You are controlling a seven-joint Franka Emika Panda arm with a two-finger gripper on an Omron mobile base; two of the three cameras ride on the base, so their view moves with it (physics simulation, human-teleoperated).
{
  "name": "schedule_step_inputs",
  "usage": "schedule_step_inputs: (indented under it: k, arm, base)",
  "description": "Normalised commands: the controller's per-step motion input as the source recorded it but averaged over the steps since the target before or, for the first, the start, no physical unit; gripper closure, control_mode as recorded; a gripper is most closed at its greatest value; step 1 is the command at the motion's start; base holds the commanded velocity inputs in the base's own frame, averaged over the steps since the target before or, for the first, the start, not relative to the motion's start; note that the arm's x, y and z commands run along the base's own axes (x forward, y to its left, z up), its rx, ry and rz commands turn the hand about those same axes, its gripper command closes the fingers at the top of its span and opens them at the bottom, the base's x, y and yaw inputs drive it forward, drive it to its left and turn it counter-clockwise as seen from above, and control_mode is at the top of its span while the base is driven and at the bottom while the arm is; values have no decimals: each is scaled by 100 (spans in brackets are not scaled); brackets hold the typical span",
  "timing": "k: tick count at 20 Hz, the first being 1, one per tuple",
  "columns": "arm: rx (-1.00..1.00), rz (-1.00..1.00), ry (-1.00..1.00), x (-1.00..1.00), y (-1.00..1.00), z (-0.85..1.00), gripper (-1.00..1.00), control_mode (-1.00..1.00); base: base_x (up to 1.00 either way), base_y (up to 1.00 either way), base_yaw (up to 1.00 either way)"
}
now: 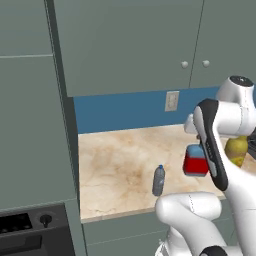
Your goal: Place the drinks on the dining counter in a tight cluster.
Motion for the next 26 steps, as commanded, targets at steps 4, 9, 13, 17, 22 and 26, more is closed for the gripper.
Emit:
schedule_step_inputs:
  k: [4,9,13,17,22,26]
  arm:
    - [0,0,0,-29,0,0,100,-100]
    - [0,0,0,-3,0,0,100,-100]
    - [0,0,0,0,0,0,100,-100]
    - [0,0,0,-3,0,0,100,-100]
    - [0,0,0,-5,0,0,100,100]
    - [0,0,0,0,0,0,100,100]
  base:
    - [0,0,0]
    - [0,0,0]
    - [0,0,0]
    - [0,0,0]
    - [-46,-7,0]
    - [-91,-17,-1]
